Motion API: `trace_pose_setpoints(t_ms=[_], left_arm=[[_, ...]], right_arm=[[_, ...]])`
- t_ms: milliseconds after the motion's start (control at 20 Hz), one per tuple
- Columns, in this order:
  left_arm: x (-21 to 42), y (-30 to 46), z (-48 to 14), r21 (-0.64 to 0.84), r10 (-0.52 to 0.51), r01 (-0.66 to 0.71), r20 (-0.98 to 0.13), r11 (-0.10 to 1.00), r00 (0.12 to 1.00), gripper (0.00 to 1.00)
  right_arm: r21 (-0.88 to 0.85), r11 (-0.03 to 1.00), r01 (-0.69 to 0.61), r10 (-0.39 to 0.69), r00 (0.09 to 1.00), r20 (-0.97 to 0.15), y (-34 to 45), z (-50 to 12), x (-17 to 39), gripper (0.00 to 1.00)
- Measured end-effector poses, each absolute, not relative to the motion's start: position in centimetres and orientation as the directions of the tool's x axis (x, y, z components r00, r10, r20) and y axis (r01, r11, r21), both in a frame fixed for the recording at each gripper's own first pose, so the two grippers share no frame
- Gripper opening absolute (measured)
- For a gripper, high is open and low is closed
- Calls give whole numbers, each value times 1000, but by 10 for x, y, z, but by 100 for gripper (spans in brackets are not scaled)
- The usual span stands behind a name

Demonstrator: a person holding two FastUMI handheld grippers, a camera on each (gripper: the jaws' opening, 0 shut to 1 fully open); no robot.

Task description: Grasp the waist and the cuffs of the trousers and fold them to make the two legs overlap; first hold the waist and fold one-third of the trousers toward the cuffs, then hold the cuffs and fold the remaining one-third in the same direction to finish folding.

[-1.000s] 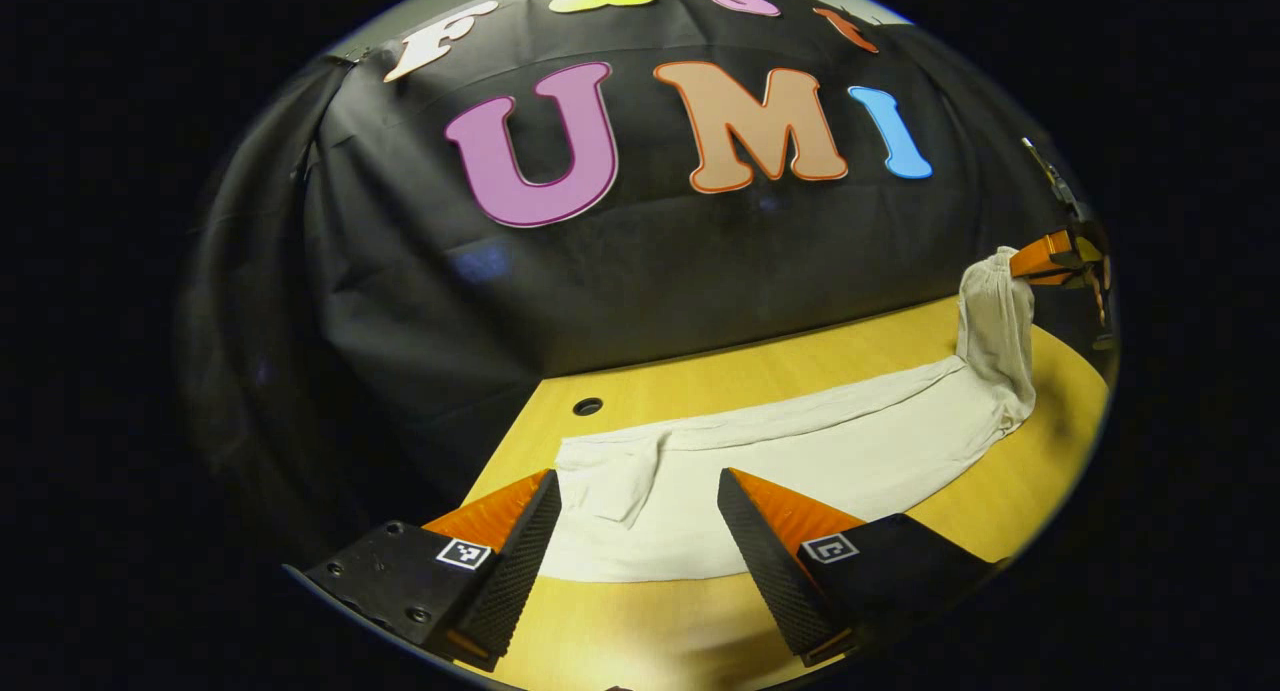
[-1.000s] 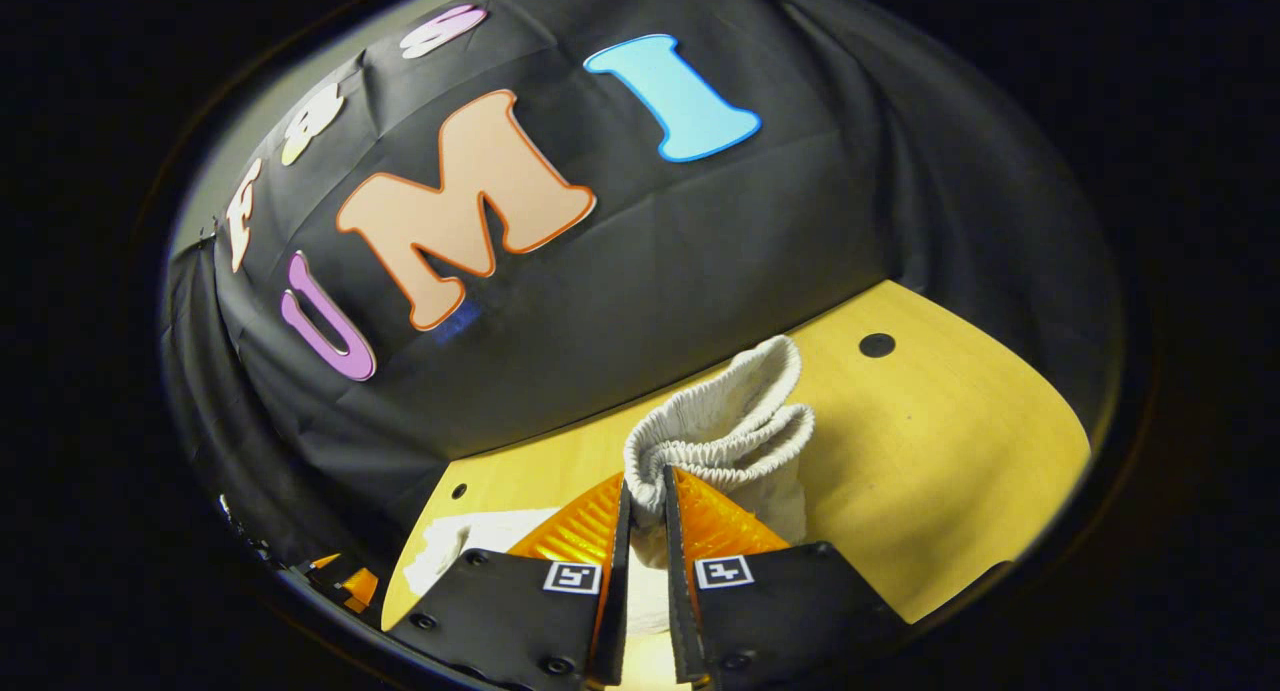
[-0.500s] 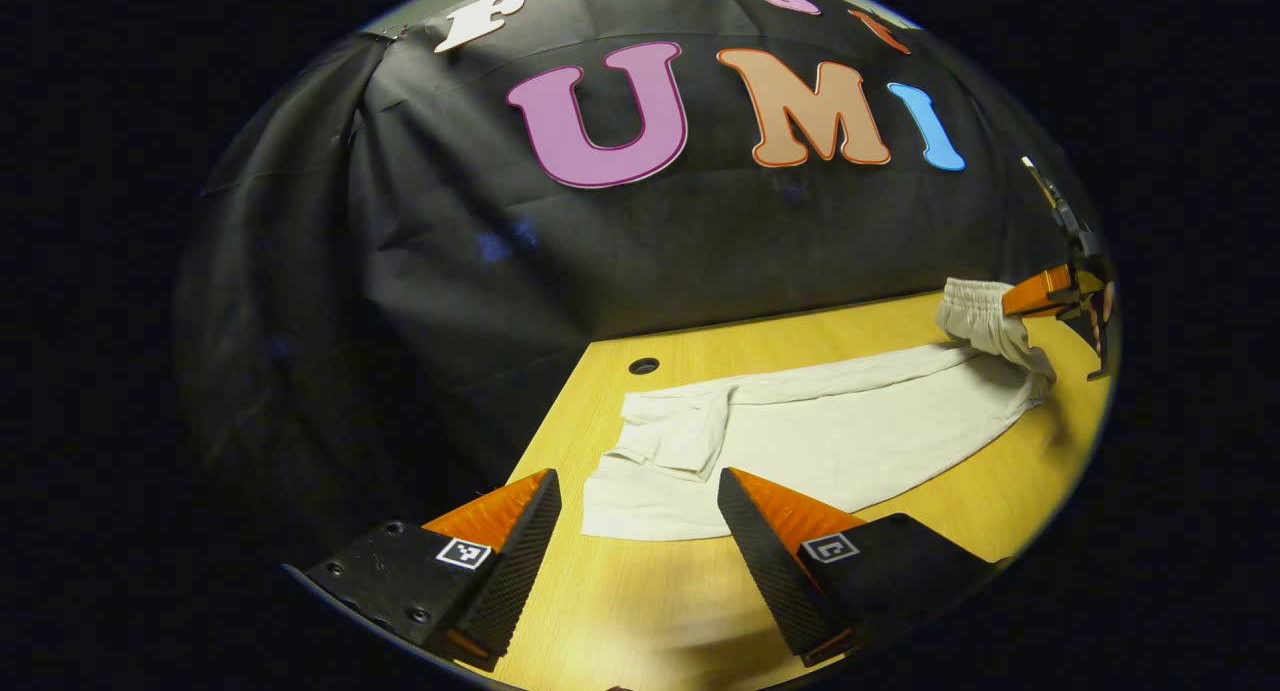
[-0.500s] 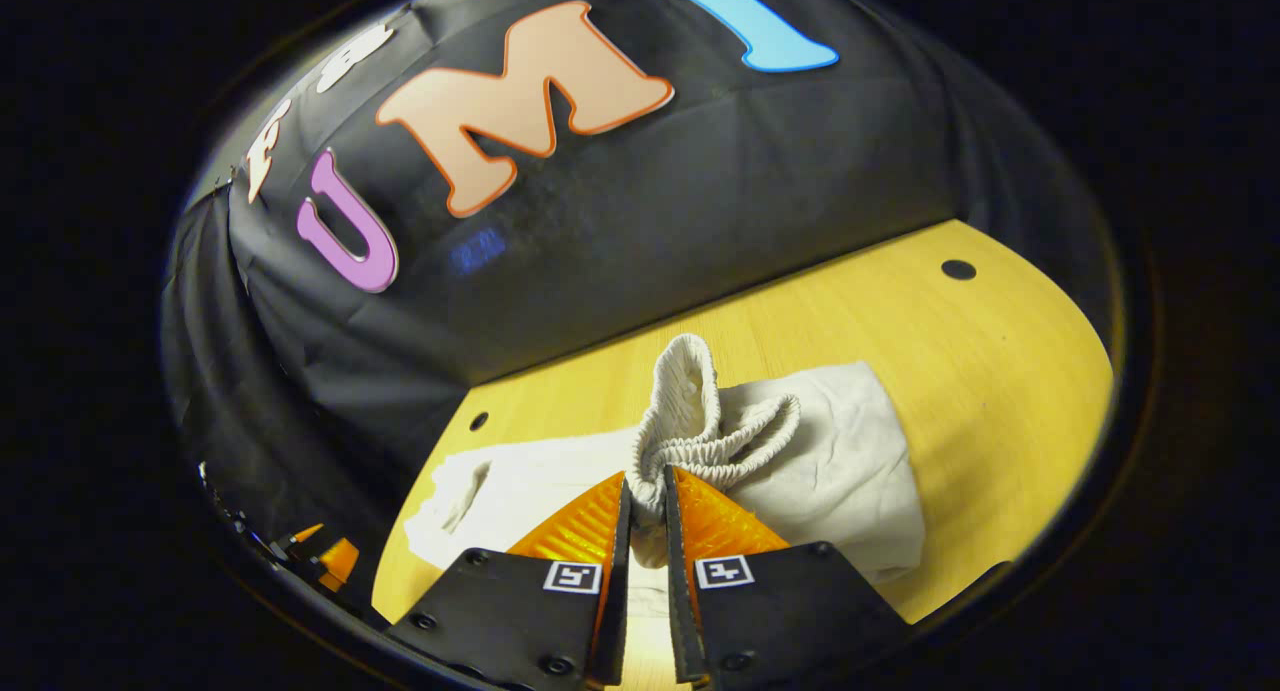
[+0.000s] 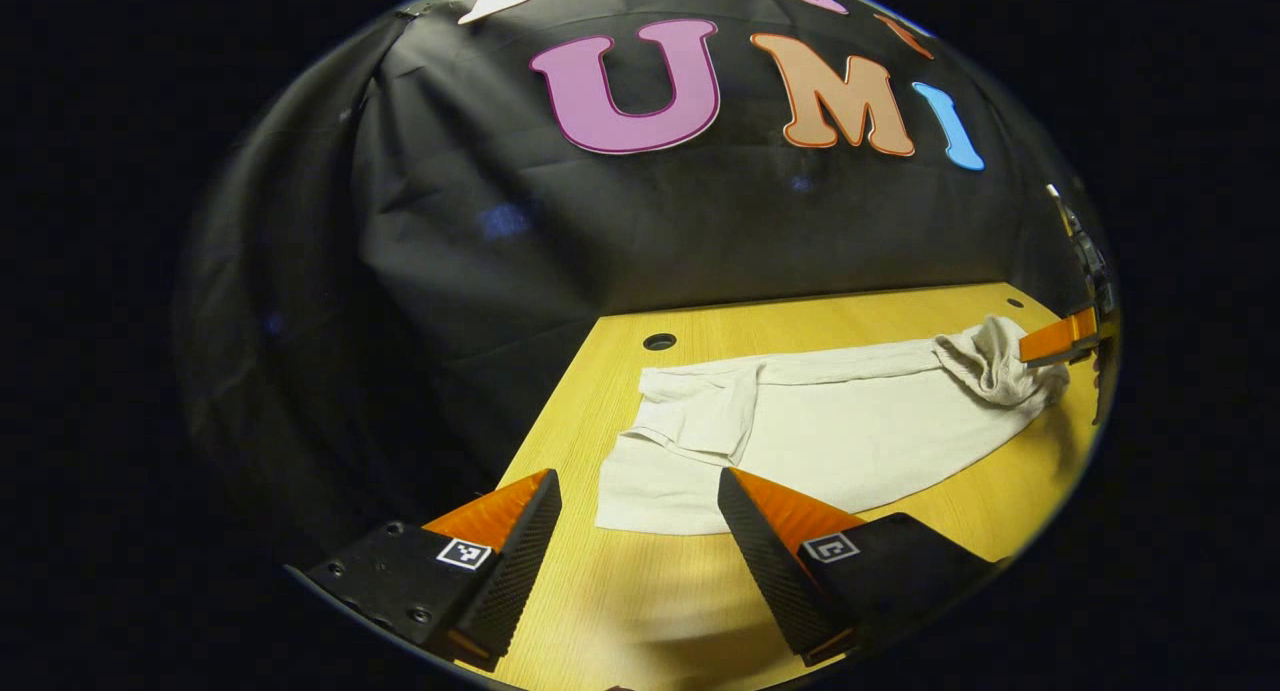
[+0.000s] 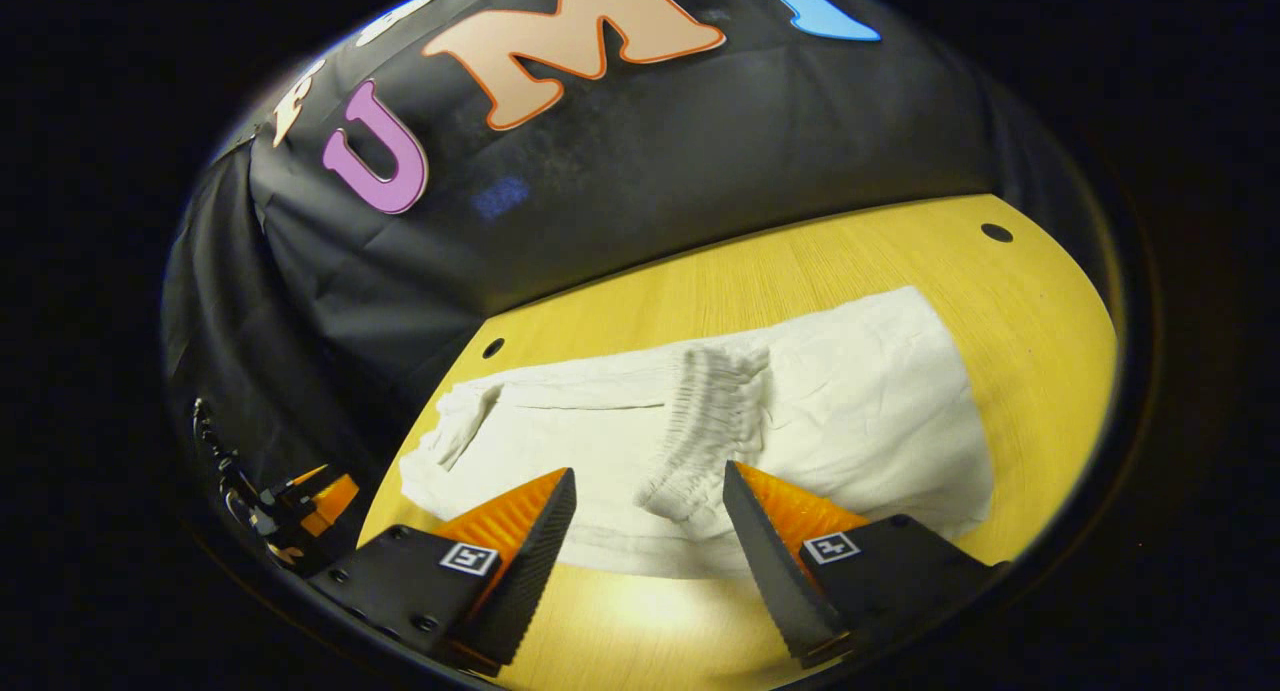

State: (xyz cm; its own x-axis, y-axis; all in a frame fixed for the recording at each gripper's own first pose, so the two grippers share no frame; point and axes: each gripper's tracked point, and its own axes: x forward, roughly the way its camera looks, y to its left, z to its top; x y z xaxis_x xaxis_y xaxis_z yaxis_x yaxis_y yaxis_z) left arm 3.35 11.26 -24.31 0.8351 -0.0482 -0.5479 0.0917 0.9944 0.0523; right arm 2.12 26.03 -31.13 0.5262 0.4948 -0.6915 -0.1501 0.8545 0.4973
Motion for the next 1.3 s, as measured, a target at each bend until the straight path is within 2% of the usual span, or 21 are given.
trace_pose_setpoints(t_ms=[450,700,900,1100,1150,1250,1300], left_arm=[[89,118,-306,-125,-164,111,-594,986,788,96],[101,111,-337,-155,-212,146,-646,977,733,98],[98,105,-356,-164,-212,136,-688,977,694,99],[101,102,-359,-134,-185,127,-696,983,694,98],[103,98,-357,-140,-196,137,-690,981,697,96],[102,91,-356,-146,-212,154,-693,977,689,77],[103,86,-356,-151,-223,164,-692,975,687,64]], right_arm=[[390,912,-128,389,572,-722,232,-289,8,94],[342,932,-122,348,575,-741,224,-287,-1,94],[330,938,-105,327,579,-747,219,-288,-1,94],[307,944,-116,316,577,-753,215,-290,-1,94],[305,945,-121,317,572,-756,215,-291,-2,94],[304,944,-131,323,569,-756,215,-292,-2,94],[304,943,-136,326,567,-757,214,-293,-3,94]])
